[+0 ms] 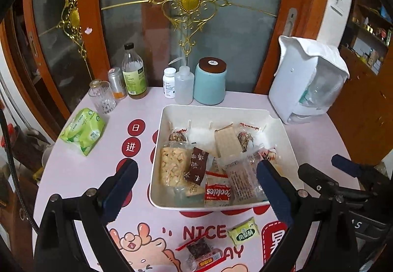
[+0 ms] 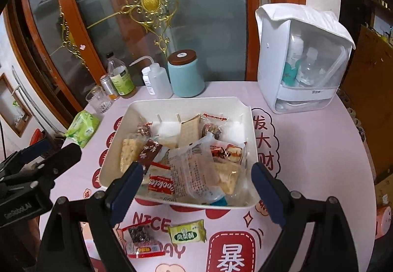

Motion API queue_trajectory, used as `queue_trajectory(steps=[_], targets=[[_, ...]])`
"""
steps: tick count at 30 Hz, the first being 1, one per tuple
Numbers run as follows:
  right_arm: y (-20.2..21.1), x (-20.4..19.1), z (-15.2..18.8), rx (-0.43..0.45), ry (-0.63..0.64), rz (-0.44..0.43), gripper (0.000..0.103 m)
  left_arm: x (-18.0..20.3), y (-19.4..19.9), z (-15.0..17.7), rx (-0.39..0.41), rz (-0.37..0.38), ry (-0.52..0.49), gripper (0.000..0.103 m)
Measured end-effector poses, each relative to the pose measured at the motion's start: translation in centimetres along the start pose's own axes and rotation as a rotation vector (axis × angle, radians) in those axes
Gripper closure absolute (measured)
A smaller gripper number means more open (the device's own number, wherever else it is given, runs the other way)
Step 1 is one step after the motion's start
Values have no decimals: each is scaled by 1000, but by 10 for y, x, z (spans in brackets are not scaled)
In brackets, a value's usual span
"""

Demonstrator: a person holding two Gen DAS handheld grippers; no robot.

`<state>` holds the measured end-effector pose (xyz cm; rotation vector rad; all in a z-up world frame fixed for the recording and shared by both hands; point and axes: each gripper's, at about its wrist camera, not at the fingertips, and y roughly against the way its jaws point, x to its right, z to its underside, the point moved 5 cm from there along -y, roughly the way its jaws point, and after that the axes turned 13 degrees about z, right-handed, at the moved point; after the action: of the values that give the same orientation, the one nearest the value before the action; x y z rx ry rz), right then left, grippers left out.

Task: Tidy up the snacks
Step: 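Withdraw both grippers from the tray back over the last two snacks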

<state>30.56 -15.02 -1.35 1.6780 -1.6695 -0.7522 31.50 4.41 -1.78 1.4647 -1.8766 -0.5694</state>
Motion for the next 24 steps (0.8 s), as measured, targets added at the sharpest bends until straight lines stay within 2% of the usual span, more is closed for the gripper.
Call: queue_trajectory(steps=[9,13,17,24], targets=[[14,4,40,-44,6,-18,13,20,21,29,-20,3,-73,6],[10,3,61,-61,61,44,13,24,21,49,-56,-18,-102,6],[3,0,85,-89,101,71,13,22,15,72,-115,29,-89,6],[-18,-4,119,-145,118,51,13,12,0,106,-154,-13,-64,6]])
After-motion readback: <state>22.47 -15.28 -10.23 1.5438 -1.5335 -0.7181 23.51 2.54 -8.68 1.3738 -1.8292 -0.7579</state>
